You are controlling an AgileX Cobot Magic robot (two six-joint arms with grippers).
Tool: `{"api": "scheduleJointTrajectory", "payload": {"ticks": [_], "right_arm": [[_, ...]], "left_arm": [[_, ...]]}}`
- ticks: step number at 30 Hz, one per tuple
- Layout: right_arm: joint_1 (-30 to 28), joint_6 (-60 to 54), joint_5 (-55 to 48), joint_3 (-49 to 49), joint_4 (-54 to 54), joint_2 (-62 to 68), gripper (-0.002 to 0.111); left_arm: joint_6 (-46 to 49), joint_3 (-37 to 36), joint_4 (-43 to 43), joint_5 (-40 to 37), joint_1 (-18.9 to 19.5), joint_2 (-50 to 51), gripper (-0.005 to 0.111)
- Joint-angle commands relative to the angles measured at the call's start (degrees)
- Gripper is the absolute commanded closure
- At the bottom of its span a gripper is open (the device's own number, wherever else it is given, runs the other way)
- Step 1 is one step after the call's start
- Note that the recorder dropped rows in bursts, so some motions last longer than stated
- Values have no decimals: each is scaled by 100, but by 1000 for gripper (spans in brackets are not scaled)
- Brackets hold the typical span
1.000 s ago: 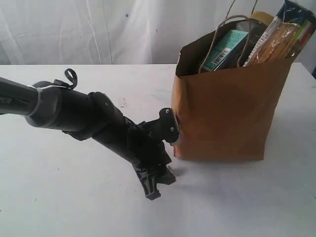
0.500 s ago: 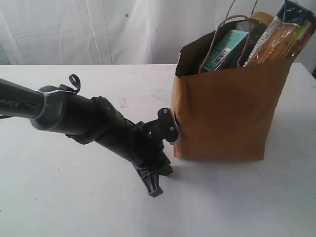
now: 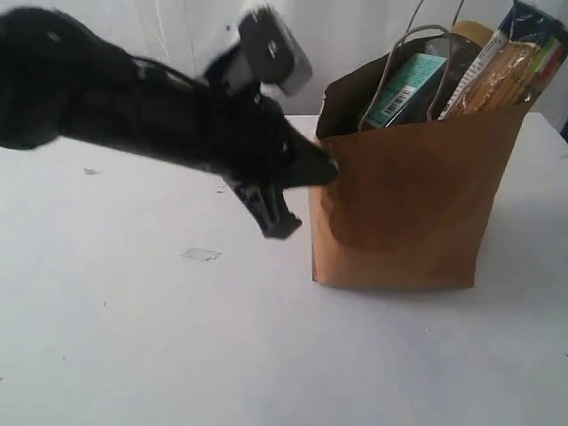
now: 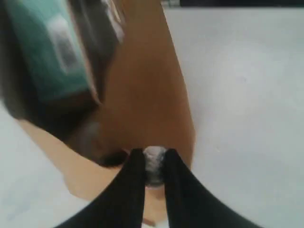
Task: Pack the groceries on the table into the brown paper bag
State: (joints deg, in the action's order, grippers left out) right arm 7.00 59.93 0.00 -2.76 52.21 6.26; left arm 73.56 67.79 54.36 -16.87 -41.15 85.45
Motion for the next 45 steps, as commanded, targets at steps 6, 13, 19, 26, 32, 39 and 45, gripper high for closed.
{"api": "scheduleJointTrajectory", "payload": {"ticks": [6, 13, 19, 26, 32, 39, 45], "right_arm": [[-22, 9, 0, 20, -6, 16, 108], [-22, 9, 0, 20, -6, 16, 108], [-22, 9, 0, 20, -6, 16, 108], [-22, 9, 0, 20, -6, 16, 108], [-22, 20, 0, 20, -7, 16, 108], [-22, 20, 0, 20, -7, 16, 108], [-22, 20, 0, 20, -7, 16, 108]], "left_arm": [[1062, 642, 391, 411, -24, -8, 107], [1342, 1181, 801, 761, -24, 729, 107], [1342, 1448, 853, 535, -24, 1046, 107], [1535, 1501, 853, 403, -24, 1123, 72], [1474, 1501, 853, 537, -24, 1123, 48], [1251, 1501, 853, 529, -24, 578, 56], [452, 1360, -282, 577, -14, -335, 106]]}}
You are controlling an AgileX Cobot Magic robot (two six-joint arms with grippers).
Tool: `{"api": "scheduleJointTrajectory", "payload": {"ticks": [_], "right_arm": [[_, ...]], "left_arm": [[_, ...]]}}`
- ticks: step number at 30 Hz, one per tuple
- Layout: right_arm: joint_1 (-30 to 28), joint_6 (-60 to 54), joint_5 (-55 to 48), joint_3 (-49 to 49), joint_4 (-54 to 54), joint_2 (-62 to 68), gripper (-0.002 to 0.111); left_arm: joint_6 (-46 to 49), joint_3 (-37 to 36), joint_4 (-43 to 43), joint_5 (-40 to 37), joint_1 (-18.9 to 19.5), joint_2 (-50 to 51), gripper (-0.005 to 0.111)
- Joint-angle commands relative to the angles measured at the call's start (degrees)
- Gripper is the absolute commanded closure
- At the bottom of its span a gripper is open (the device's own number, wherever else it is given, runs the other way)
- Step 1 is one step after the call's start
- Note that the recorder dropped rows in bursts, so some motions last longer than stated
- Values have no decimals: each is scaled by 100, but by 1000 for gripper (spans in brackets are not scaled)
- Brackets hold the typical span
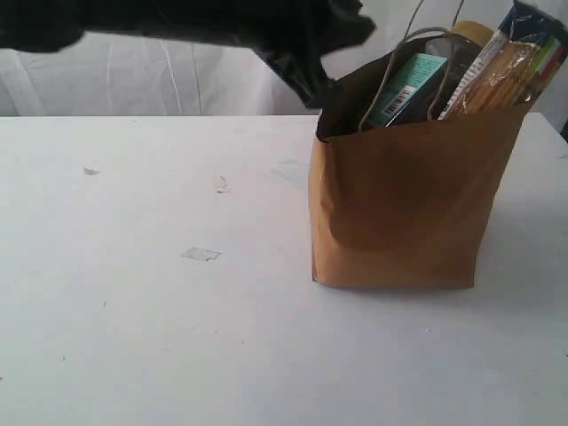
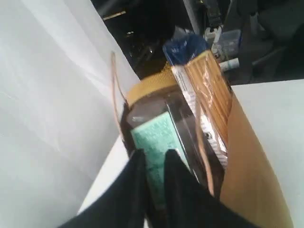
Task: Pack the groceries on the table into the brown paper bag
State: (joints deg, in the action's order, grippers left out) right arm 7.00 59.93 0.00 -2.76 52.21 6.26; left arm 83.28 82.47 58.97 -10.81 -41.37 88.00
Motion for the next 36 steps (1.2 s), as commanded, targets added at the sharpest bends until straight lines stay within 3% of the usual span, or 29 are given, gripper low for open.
{"api": "scheduleJointTrajectory", "payload": {"ticks": [1, 5, 9, 13, 16, 17, 18, 19, 22, 24, 26, 29, 36], "right_arm": [[-22, 20, 0, 20, -7, 16, 108], [-22, 20, 0, 20, -7, 16, 108], [-22, 20, 0, 20, -7, 16, 108], [-22, 20, 0, 20, -7, 16, 108], [-22, 20, 0, 20, -7, 16, 108], [-22, 20, 0, 20, -7, 16, 108], [-22, 20, 0, 20, -7, 16, 108], [-22, 20, 0, 20, -7, 16, 108], [-22, 20, 0, 20, -7, 16, 108], [-22, 20, 0, 20, -7, 16, 108], [-22, 20, 0, 20, -7, 16, 108], [-22, 20, 0, 20, -7, 16, 108], [-22, 20, 0, 20, -7, 16, 108]], "left_arm": [[-707, -204, -1086, -29, 24, -736, 107], [-1594, -763, -1848, -78, 396, -1238, 107], [-2597, -1526, -1962, -84, 1294, -1702, 107], [-4290, -2394, -1962, -139, 2663, -2183, 107], [-4979, -3142, -1962, -60, 3845, -2600, 107], [-5033, -3725, -1962, 188, 4662, -2862, 107], [-5065, -4037, -1915, 363, 4952, -2985, 107], [-5452, -4712, -1663, 940, 5493, -3382, 107], [-5747, -5831, -1452, 1567, 5778, -4613, 107], [-5652, -6568, -1473, 1264, 5778, -5883, 107], [-5611, -6859, -1500, 613, 5778, -6550, 107], [-5611, -7071, -1500, 196, 5778, -6953, 107], [-5611, -7097, -1500, 231, 5778, -6980, 107]]}}
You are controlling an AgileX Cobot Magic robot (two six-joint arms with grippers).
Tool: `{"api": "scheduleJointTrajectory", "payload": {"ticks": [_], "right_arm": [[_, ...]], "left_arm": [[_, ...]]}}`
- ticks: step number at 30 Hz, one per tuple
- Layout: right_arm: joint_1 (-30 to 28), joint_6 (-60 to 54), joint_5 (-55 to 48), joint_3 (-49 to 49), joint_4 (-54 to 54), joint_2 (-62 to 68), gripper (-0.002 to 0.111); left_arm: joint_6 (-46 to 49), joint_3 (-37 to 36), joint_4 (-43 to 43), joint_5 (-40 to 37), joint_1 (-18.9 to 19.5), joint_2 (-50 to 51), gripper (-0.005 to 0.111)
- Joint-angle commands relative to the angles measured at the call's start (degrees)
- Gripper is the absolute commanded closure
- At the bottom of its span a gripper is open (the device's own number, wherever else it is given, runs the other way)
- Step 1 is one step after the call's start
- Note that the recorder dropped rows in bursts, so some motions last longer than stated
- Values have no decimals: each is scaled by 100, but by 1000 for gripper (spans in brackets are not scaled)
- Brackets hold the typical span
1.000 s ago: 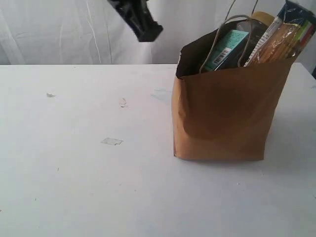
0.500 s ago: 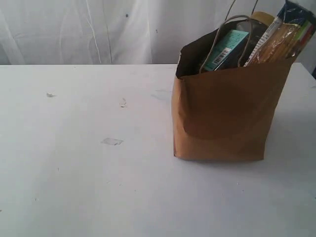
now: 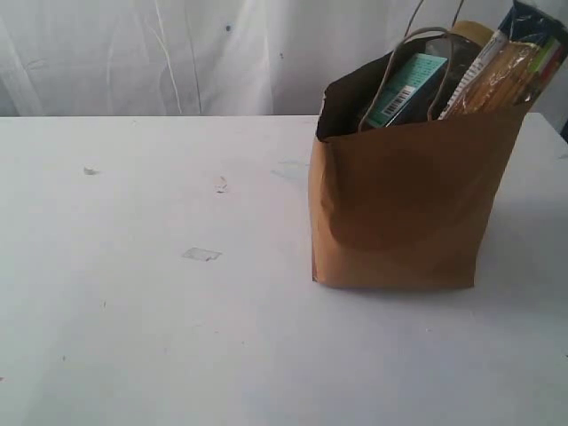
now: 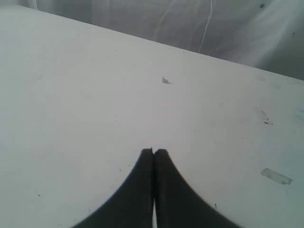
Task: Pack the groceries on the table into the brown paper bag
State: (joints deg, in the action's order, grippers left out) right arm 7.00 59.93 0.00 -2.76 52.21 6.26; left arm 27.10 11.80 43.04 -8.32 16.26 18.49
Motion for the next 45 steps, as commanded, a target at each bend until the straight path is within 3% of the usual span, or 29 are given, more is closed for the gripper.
{"api": "scheduleJointTrajectory", "payload": {"ticks": [1, 7, 10, 13, 15, 18, 21, 22, 26, 29, 45], "right_arm": [[-22, 20, 0, 20, -7, 16, 108], [-22, 20, 0, 20, -7, 16, 108], [-22, 20, 0, 20, -7, 16, 108], [-22, 20, 0, 20, -7, 16, 108], [-22, 20, 0, 20, -7, 16, 108], [-22, 20, 0, 20, -7, 16, 108], [-22, 20, 0, 20, -7, 16, 108], [-22, 20, 0, 20, -7, 16, 108], [-22, 20, 0, 20, -7, 16, 108], [-22, 20, 0, 20, -7, 16, 108], [-22, 20, 0, 20, -7, 16, 108]], "left_arm": [[7, -30, 93, -18, 15, -29, 107], [7, -42, -18, -3, 79, -401, 107], [-180, -120, -1474, 20, 79, -858, 107], [-2206, -362, -3310, 82, 79, -1387, 107], [-3429, -597, -3572, 81, 79, -1732, 107], [-4061, -990, -3847, 206, 66, -1849, 107], [-3918, -1180, -4181, 236, -10, -1849, 107], [-3890, -1180, -4181, -79, -70, -1849, 107], [-3653, -1180, -4181, -499, -590, -1849, 107], [-3228, -1180, -4195, -530, -778, -1849, 107], [-2967, -1180, -4225, -499, -768, -1849, 107]]}}
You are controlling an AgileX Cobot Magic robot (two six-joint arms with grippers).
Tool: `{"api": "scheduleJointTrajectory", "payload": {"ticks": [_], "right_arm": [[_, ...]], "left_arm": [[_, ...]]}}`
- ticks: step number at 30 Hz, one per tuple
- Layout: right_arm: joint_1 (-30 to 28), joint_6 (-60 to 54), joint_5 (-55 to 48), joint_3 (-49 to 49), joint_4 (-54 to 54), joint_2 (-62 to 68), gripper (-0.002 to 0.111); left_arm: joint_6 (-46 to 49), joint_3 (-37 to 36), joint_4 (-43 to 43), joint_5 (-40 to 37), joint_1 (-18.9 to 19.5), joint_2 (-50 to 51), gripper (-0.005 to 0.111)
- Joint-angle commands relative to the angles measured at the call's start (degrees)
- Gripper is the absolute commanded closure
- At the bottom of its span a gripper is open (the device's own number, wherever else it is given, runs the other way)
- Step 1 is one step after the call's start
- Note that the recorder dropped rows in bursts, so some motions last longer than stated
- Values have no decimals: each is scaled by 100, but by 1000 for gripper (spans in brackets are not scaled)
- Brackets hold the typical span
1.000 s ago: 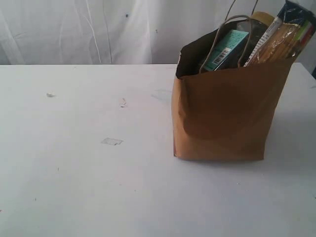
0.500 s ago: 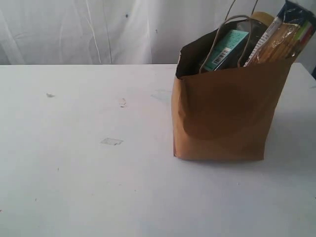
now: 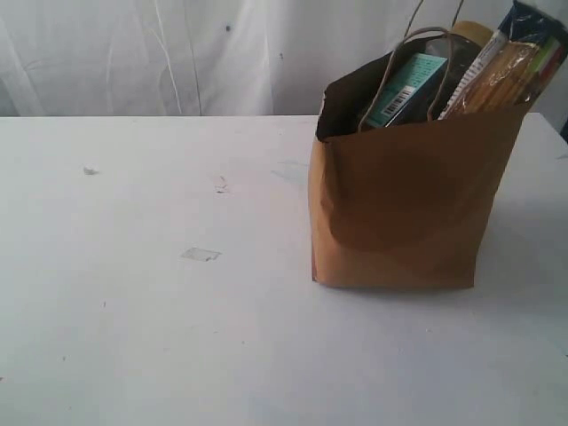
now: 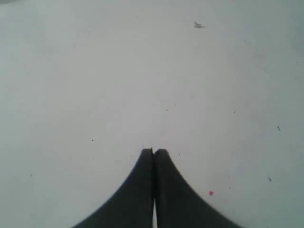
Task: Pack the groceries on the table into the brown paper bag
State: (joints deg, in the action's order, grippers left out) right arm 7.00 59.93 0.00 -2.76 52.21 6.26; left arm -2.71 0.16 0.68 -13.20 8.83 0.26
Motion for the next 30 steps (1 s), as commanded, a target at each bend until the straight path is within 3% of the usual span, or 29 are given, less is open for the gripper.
{"api": "scheduleJointTrajectory", "payload": {"ticks": [1, 5, 8, 10, 20, 24, 30], "right_arm": [[-22, 20, 0, 20, -7, 16, 108], [-33, 19, 0, 102, -36, -85, 108], [-33, 19, -38, 276, -1890, -100, 108], [-33, 23, -755, 276, -2687, -100, 108], [-33, -68, -2135, 276, -2693, -381, 108], [-139, -155, -1739, 276, -4553, -626, 108], [-740, -3368, -1647, 276, -7031, -626, 108]], "left_arm": [[14, -16, 11, -11, -26, -26, 107], [14, -16, 11, -11, -26, -26, 107], [14, -16, 11, -11, -26, -26, 107], [14, -16, 11, -11, -26, -26, 107], [14, -16, 11, -11, -26, -26, 107], [14, -16, 11, -11, -26, -26, 107], [14, -16, 11, -13, -26, -26, 107]]}}
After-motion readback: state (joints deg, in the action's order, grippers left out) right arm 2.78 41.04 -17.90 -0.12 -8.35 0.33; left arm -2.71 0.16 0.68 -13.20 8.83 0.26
